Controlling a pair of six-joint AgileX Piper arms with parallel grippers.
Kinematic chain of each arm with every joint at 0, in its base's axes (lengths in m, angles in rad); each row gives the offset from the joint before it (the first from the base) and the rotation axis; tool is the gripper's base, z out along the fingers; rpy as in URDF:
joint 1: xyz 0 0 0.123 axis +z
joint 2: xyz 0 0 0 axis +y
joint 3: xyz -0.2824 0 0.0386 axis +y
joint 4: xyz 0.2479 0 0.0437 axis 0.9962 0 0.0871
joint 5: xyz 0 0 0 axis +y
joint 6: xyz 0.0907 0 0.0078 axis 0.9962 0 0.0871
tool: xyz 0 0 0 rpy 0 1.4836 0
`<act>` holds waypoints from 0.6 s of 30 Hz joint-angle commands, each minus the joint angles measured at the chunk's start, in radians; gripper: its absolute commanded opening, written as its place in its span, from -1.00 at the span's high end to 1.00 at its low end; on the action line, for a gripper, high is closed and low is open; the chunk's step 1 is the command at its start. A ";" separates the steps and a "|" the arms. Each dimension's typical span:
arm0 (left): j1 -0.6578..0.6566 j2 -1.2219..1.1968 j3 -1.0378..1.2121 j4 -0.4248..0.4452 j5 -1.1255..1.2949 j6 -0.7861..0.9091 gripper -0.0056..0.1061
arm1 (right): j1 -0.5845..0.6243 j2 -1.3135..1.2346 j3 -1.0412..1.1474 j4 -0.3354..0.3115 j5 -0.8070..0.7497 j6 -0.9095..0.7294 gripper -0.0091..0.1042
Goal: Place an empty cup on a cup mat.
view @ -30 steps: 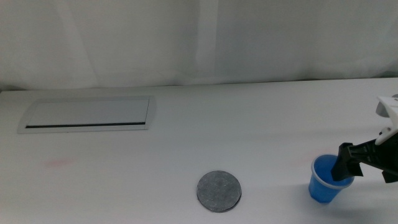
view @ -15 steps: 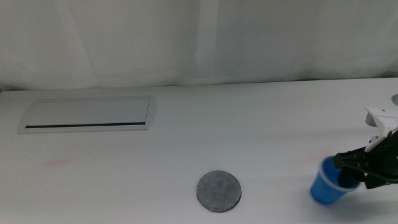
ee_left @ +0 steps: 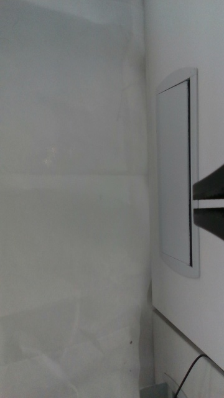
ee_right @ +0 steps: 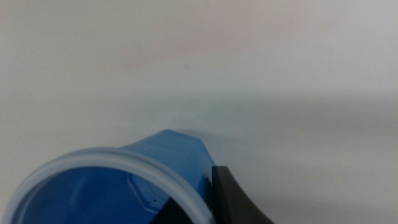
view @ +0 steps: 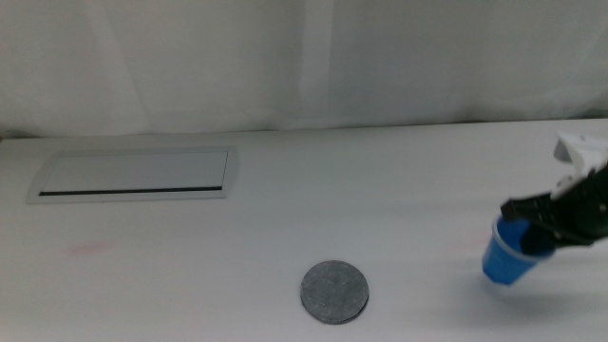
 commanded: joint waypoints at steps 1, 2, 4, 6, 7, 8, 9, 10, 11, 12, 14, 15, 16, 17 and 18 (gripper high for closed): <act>-0.002 -0.003 0.042 -0.006 -0.012 -0.004 0.95 | 0.015 -0.020 -0.084 0.011 0.055 -0.013 0.88; -0.002 -0.003 0.042 -0.006 -0.012 -0.004 0.95 | 0.032 -0.022 -0.120 0.020 0.072 -0.013 0.88; -0.002 -0.003 0.042 -0.006 -0.012 -0.004 0.95 | 0.064 -0.024 -0.188 0.033 0.099 -0.013 0.88; -0.002 -0.003 0.042 -0.006 -0.012 -0.004 0.95 | 0.111 -0.024 -0.251 0.043 0.111 -0.002 0.88; -0.002 -0.003 0.042 -0.006 -0.012 -0.004 0.95 | 0.132 -0.022 -0.276 0.043 0.109 -0.002 0.88; -0.002 -0.003 0.042 -0.006 -0.012 -0.004 0.95 | 0.160 -0.018 -0.295 0.043 0.102 0.007 0.88; -0.002 -0.003 0.042 -0.006 -0.012 -0.004 0.95 | 0.188 -0.016 -0.309 0.043 0.093 0.022 0.88; -0.002 -0.003 0.042 -0.006 -0.012 -0.004 0.95 | 0.210 -0.010 -0.318 0.043 0.084 0.026 0.88; -0.002 -0.003 0.042 -0.006 -0.012 -0.004 0.95 | 0.238 -0.006 -0.324 0.043 0.074 0.040 0.88; -0.002 -0.003 0.042 -0.006 -0.012 -0.004 0.95 | 0.264 0.002 -0.328 0.045 0.064 0.052 0.88; -0.002 -0.003 0.042 -0.006 -0.012 -0.004 0.95 | 0.314 0.019 -0.328 0.045 0.045 0.068 0.88; -0.002 -0.003 0.042 -0.006 -0.012 -0.004 0.95 | 0.337 0.033 -0.328 0.045 0.034 0.075 0.88; -0.002 -0.003 0.042 -0.006 -0.012 -0.004 0.95 | 0.355 0.044 -0.328 0.045 0.024 0.075 0.88; -0.002 -0.003 0.042 -0.006 -0.012 -0.004 0.95 | 0.376 0.061 -0.328 0.045 0.020 0.075 0.88; -0.002 -0.003 0.042 -0.006 -0.012 -0.004 0.95 | 0.396 0.079 -0.335 0.045 0.024 0.078 0.88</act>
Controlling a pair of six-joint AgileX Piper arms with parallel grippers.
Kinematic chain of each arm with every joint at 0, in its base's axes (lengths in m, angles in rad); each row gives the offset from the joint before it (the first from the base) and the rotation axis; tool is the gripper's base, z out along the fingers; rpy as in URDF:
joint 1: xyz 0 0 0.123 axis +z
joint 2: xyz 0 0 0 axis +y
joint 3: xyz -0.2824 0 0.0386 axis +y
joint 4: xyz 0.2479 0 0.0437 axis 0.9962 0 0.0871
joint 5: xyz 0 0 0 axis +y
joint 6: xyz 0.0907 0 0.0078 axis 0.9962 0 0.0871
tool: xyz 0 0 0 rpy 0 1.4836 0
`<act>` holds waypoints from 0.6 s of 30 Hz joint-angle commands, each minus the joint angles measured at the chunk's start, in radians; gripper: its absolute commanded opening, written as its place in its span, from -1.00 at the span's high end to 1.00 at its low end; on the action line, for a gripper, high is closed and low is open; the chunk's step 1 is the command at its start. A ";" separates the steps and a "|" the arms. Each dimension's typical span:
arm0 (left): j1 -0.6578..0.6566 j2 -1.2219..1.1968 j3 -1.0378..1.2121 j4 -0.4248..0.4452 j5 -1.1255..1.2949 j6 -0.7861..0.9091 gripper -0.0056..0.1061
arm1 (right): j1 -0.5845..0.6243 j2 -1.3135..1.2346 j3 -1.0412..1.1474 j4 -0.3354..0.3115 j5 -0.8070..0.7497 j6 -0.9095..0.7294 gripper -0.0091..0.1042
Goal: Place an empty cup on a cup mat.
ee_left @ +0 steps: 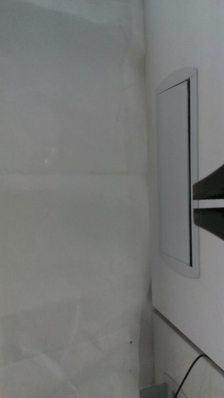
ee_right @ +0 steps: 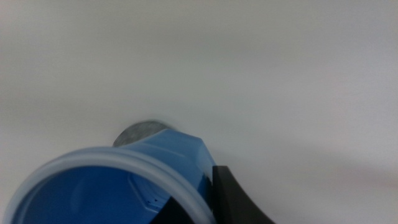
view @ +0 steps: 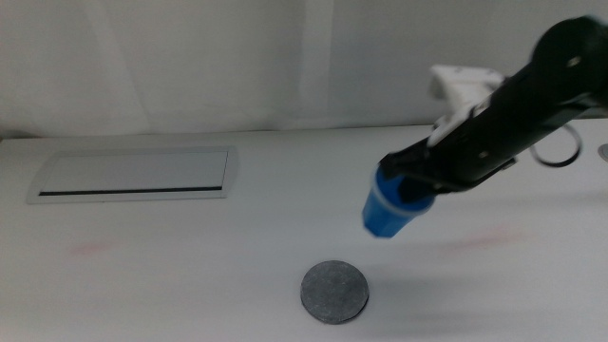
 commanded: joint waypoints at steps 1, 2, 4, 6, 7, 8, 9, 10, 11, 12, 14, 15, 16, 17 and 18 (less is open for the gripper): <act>-0.002 -0.003 0.042 -0.006 -0.012 -0.004 0.95 | 0.045 0.043 -0.014 0.001 -0.013 0.005 0.88; -0.002 -0.003 0.042 -0.006 -0.012 -0.004 0.95 | 0.062 0.062 -0.016 0.001 -0.015 0.005 0.88; -0.002 -0.003 0.042 -0.006 -0.012 -0.004 0.95 | 0.089 0.100 -0.025 0.001 -0.015 0.020 0.88; -0.002 -0.003 0.042 -0.006 -0.012 -0.004 0.95 | 0.109 0.136 -0.040 -0.002 -0.013 0.026 0.88; -0.002 -0.003 0.042 -0.006 -0.012 -0.004 0.95 | 0.115 0.150 -0.049 -0.005 -0.009 0.026 0.88; -0.002 -0.003 0.042 -0.006 -0.012 -0.004 0.95 | 0.122 0.166 -0.059 -0.007 -0.005 0.026 0.88; -0.002 -0.003 0.042 -0.006 -0.012 -0.004 0.95 | 0.128 0.182 -0.071 -0.010 0.000 0.026 0.88; -0.002 -0.003 0.042 -0.006 -0.012 -0.004 0.95 | 0.130 0.193 -0.081 -0.010 0.009 0.029 0.88; -0.002 -0.003 0.042 -0.006 -0.012 -0.004 0.95 | 0.135 0.207 -0.095 -0.010 0.019 0.031 0.88; -0.002 -0.003 0.042 -0.006 -0.012 -0.004 0.95 | 0.139 0.219 -0.104 -0.010 0.027 0.031 0.88; -0.002 -0.003 0.042 -0.006 -0.012 -0.004 0.95 | 0.150 0.233 -0.114 -0.017 0.034 0.031 0.88; -0.002 -0.003 0.042 -0.006 -0.012 -0.004 0.95 | 0.154 0.241 -0.114 -0.026 0.034 0.039 0.88; -0.002 -0.003 0.042 -0.006 -0.012 -0.004 0.95 | 0.159 0.245 -0.114 -0.040 0.034 0.054 0.88; -0.002 -0.003 0.042 -0.006 -0.012 -0.004 0.95 | 0.164 0.251 -0.114 -0.051 0.039 0.056 0.88; -0.002 -0.003 0.042 -0.006 -0.012 -0.004 0.95 | 0.169 0.260 -0.114 -0.053 0.045 0.056 0.88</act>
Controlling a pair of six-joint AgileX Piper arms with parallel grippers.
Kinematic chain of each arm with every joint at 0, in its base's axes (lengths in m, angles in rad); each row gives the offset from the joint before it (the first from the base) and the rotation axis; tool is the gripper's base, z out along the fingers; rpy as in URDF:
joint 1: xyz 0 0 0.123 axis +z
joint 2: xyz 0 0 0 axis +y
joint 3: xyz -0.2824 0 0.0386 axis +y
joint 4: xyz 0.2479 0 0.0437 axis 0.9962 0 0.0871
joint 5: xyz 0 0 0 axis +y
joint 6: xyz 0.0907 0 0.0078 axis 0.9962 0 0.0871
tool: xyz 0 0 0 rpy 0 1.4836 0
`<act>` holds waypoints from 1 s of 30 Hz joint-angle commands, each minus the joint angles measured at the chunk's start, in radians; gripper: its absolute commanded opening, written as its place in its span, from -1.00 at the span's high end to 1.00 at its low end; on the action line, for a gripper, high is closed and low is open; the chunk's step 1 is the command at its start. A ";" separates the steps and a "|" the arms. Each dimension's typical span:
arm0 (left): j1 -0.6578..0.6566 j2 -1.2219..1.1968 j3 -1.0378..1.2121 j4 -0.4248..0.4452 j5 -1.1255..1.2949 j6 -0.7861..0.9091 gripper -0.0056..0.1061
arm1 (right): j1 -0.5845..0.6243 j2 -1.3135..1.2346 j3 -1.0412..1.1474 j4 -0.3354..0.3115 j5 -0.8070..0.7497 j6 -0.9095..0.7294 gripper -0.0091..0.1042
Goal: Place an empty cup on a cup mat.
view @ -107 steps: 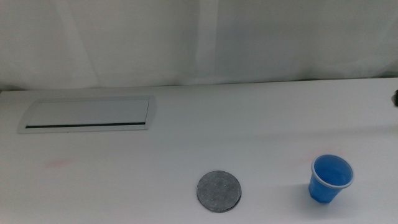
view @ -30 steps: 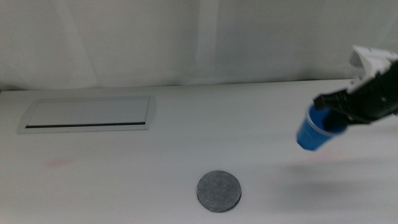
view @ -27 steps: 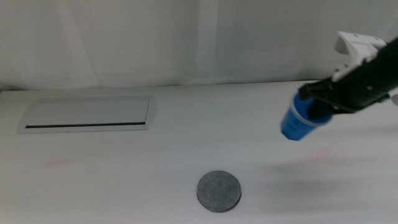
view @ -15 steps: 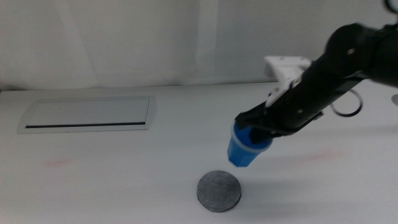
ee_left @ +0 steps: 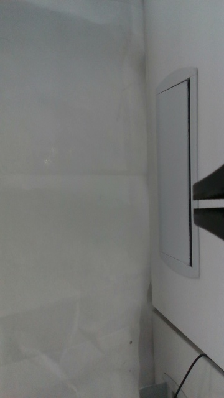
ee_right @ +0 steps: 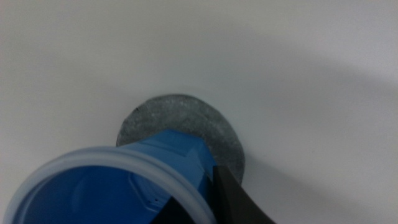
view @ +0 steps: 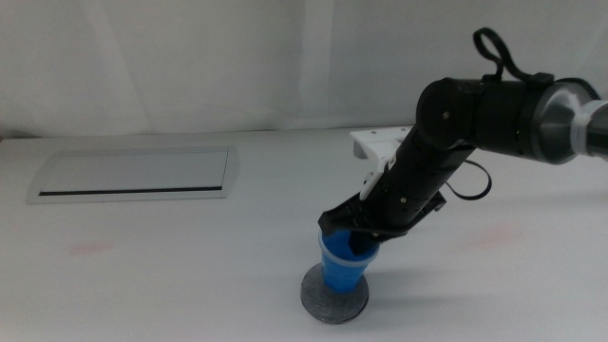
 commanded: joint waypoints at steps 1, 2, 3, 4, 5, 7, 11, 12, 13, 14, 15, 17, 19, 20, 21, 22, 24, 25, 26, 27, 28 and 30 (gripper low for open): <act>-0.002 -0.003 0.042 -0.006 -0.012 -0.004 0.95 | 0.012 0.019 -0.008 -0.022 0.018 0.007 0.88; -0.002 -0.003 0.042 -0.006 -0.012 -0.004 0.95 | 0.019 0.025 -0.008 -0.023 0.023 0.007 0.88; -0.002 -0.003 0.042 -0.006 -0.012 -0.004 0.95 | 0.024 0.034 -0.008 -0.023 0.025 0.007 0.88; -0.002 -0.003 0.042 -0.006 -0.012 -0.004 0.95 | 0.027 0.036 -0.008 -0.023 0.025 0.007 0.88; -0.002 -0.003 0.042 -0.006 -0.012 -0.004 0.95 | 0.033 0.043 -0.008 -0.023 0.025 0.007 0.88; -0.002 -0.003 0.042 -0.006 -0.012 -0.004 0.95 | 0.041 0.045 -0.008 -0.031 0.023 0.017 0.88; -0.002 -0.003 0.042 -0.006 -0.012 -0.004 0.95 | 0.046 0.045 -0.008 -0.058 0.017 0.035 0.88; -0.002 -0.003 0.042 -0.006 -0.012 -0.004 0.95 | 0.047 0.045 -0.008 -0.069 0.015 0.042 0.88; -0.002 -0.003 0.042 -0.006 -0.012 -0.004 0.95 | 0.049 0.045 -0.008 -0.073 0.010 0.051 0.88; -0.002 -0.003 0.042 -0.006 -0.012 -0.004 0.95 | 0.049 0.045 -0.008 -0.077 0.009 0.057 0.88; -0.002 -0.003 0.042 -0.006 -0.012 -0.004 0.95 | 0.049 0.045 -0.008 -0.079 0.003 0.057 0.88; -0.002 -0.003 0.042 -0.006 -0.012 -0.004 0.95 | 0.049 0.045 -0.008 -0.079 0.002 0.057 0.88; -0.002 -0.003 0.042 -0.006 -0.012 -0.004 0.95 | 0.049 0.045 -0.008 -0.079 0.001 0.057 0.88; -0.002 -0.003 0.042 -0.006 -0.012 -0.004 0.95 | 0.049 0.045 -0.008 -0.079 0.000 0.057 0.88; -0.002 -0.003 0.042 -0.006 -0.012 -0.004 0.95 | 0.049 0.045 -0.008 -0.076 0.004 0.057 0.64; -0.002 -0.003 0.042 -0.006 -0.012 -0.004 0.95 | 0.049 0.045 -0.008 -0.072 0.004 0.057 0.53; -0.002 -0.003 0.042 -0.006 -0.012 -0.004 0.95 | 0.049 0.045 -0.008 -0.065 0.004 0.057 0.30; -0.002 -0.003 0.042 -0.006 -0.012 -0.004 0.95 | 0.049 0.045 -0.008 -0.063 0.002 0.057 0.16; -0.002 -0.003 0.042 -0.006 -0.012 -0.004 0.95 | 0.049 0.045 -0.008 -0.061 0.002 0.057 0.03; -0.002 -0.003 0.042 -0.006 -0.012 -0.004 0.95 | 0.049 0.045 -0.008 -0.061 0.002 0.057 -0.08; -0.002 -0.003 0.042 -0.006 -0.012 -0.004 0.95 | 0.049 0.045 -0.008 -0.061 0.002 0.049 -0.17; -0.002 -0.003 0.042 -0.006 -0.012 -0.004 0.95 | 0.049 0.045 -0.008 -0.061 0.002 0.049 -0.26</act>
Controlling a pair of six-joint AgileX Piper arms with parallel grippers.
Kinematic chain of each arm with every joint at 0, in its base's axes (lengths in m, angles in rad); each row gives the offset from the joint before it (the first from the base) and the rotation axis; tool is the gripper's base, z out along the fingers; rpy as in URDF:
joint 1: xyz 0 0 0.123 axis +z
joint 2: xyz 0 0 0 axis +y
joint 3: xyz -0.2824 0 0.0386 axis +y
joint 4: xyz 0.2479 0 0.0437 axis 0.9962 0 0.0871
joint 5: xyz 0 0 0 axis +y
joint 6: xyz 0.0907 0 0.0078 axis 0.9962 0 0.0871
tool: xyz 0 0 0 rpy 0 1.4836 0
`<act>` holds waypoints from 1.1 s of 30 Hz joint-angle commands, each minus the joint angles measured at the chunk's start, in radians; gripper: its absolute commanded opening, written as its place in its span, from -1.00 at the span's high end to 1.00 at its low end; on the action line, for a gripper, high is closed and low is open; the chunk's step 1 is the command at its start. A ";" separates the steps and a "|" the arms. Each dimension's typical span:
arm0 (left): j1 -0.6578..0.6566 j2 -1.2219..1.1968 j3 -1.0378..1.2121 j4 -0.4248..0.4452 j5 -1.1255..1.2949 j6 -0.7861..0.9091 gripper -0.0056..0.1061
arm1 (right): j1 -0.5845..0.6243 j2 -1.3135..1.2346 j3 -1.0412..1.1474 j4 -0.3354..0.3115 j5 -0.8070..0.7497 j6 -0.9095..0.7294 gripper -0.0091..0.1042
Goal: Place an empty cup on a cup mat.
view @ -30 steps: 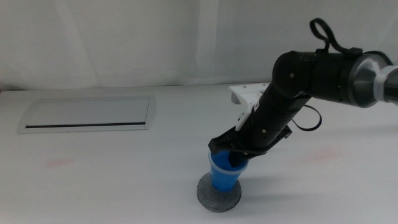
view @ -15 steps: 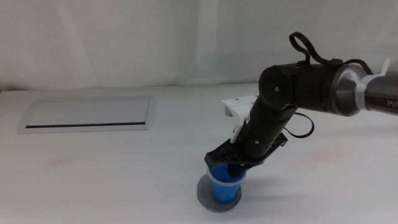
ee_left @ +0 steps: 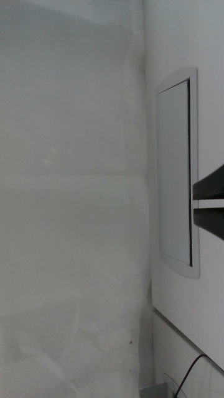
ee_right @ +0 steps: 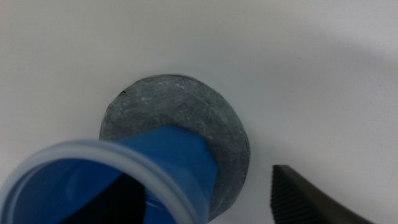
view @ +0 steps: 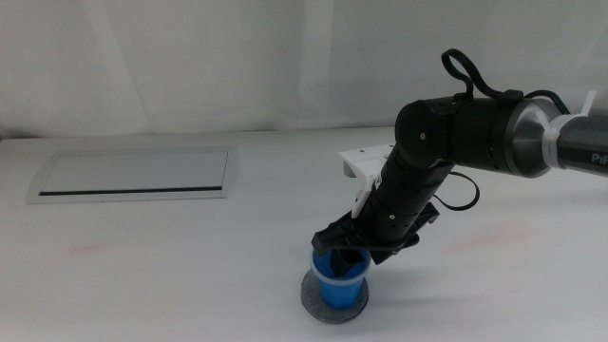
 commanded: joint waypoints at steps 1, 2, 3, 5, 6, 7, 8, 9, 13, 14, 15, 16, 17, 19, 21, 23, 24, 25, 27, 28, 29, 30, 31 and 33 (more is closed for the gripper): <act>-0.002 -0.003 0.042 -0.006 -0.012 -0.004 0.95 | 0.003 0.001 -0.008 0.005 -0.011 -0.008 -0.27; -0.002 -0.003 0.042 -0.006 -0.012 -0.004 0.95 | 0.003 0.001 -0.008 0.005 -0.014 -0.008 -0.27; -0.002 -0.003 0.042 -0.006 -0.012 -0.004 0.95 | 0.003 0.001 -0.008 0.000 -0.018 -0.008 -0.27; -0.002 -0.003 0.042 -0.006 -0.012 -0.004 0.95 | 0.003 0.001 -0.008 -0.007 -0.020 -0.008 -0.32; -0.002 -0.003 0.042 -0.006 -0.012 -0.004 0.95 | 0.003 0.001 -0.008 -0.013 -0.020 -0.008 -0.36; -0.002 -0.003 0.042 -0.006 -0.012 -0.004 0.95 | 0.003 0.001 -0.008 -0.020 -0.020 -0.008 -0.42; -0.002 -0.003 0.042 -0.006 -0.012 -0.004 0.95 | 0.003 0.001 -0.008 -0.025 -0.019 -0.008 -0.47; -0.002 -0.003 0.042 -0.006 -0.012 -0.004 0.95 | 0.003 0.001 -0.008 -0.032 -0.019 -0.008 -0.53; -0.002 -0.003 0.042 -0.006 -0.012 -0.004 0.95 | 0.003 0.001 -0.008 -0.039 -0.019 -0.008 -0.68; -0.002 -0.003 0.042 -0.006 -0.012 -0.004 0.95 | 0.003 0.001 -0.008 -0.039 -0.021 -0.008 -0.69; -0.002 -0.003 0.042 -0.006 -0.012 -0.004 0.95 | 0.003 0.001 -0.008 -0.039 -0.021 -0.008 -0.69; -0.002 -0.003 0.042 -0.006 -0.012 -0.004 0.95 | 0.003 0.001 -0.018 -0.045 -0.015 -0.008 -0.69; -0.002 -0.003 0.042 -0.006 -0.012 -0.004 0.95 | 0.003 0.001 -0.028 -0.052 -0.006 -0.008 -0.69; -0.002 -0.003 0.042 -0.006 -0.012 -0.004 0.95 | 0.003 0.001 -0.054 -0.066 0.017 -0.008 -0.69; -0.002 -0.003 0.042 -0.006 -0.012 -0.004 0.95 | 0.003 0.001 -0.090 -0.092 0.050 -0.008 -0.69; -0.002 -0.003 0.042 -0.006 -0.012 -0.004 0.95 | 0.003 -0.001 -0.141 -0.118 0.098 -0.008 -0.69; -0.002 -0.003 0.042 -0.006 -0.012 -0.004 0.95 | 0.003 -0.001 -0.160 -0.126 0.126 -0.008 -0.69; -0.002 -0.003 0.042 -0.006 -0.012 -0.004 0.95 | 0.003 -0.001 -0.185 -0.137 0.157 -0.006 -0.69; -0.002 -0.003 0.042 -0.006 -0.012 -0.004 0.95 | 0.003 -0.001 -0.235 -0.152 0.213 -0.006 -0.69; -0.002 -0.003 0.042 -0.006 -0.012 -0.004 0.95 | 0.003 -0.001 -0.263 -0.159 0.245 -0.006 -0.69; -0.002 -0.003 0.042 -0.006 -0.012 -0.004 0.95 | 0.003 -0.001 -0.291 -0.167 0.275 -0.006 -0.69; -0.002 -0.003 0.042 -0.006 -0.012 -0.004 0.95 | 0.003 -0.001 -0.313 -0.175 0.296 -0.006 -0.69; -0.002 -0.003 0.042 -0.006 -0.012 -0.004 0.95 | 0.001 -0.003 -0.337 -0.186 0.325 -0.006 -0.69; -0.002 -0.003 0.042 -0.006 -0.012 -0.004 0.95 | -0.009 -0.011 -0.375 -0.193 0.358 -0.027 -0.69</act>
